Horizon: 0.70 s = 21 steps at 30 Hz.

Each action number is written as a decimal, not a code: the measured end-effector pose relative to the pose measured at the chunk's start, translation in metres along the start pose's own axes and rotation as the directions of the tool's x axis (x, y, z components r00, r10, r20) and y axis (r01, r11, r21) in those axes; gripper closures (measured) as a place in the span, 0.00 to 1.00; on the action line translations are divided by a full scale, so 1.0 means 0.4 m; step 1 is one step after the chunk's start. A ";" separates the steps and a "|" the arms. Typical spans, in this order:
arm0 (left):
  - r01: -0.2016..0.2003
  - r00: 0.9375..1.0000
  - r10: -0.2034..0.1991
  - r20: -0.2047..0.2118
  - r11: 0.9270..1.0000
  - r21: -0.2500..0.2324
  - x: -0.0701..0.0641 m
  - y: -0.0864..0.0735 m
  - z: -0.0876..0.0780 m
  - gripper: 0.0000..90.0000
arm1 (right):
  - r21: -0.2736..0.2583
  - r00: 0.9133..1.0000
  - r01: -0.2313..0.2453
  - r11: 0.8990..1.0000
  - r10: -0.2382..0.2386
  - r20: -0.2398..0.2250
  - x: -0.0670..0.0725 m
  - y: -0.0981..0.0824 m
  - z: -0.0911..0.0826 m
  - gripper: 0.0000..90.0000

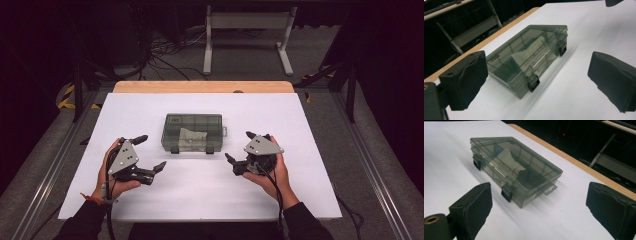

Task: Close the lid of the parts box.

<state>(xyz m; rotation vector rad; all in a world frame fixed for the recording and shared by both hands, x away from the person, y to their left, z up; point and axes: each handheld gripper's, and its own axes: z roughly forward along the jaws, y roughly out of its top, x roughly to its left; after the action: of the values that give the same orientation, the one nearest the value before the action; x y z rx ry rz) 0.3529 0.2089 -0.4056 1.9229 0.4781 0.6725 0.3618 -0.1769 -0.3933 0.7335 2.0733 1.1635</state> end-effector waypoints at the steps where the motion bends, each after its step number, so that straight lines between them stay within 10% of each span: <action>1: -0.002 1.000 0.002 0.005 1.000 0.005 0.000 -0.003 -0.004 0.04 | 0.005 1.000 -0.003 1.000 0.003 0.003 -0.001 -0.003 -0.002 0.09; 21: 0.002 1.000 -0.001 -0.008 0.999 0.035 -0.023 -0.045 -0.035 0.04 | 0.017 0.996 0.015 1.000 -0.016 0.082 -0.014 -0.074 -0.074 0.08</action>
<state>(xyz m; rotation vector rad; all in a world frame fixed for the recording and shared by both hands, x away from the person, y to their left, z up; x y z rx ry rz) 0.3364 0.2205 -0.4192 1.9537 0.4993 0.6749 0.3386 -0.2097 -0.4058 0.7593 2.0191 1.0909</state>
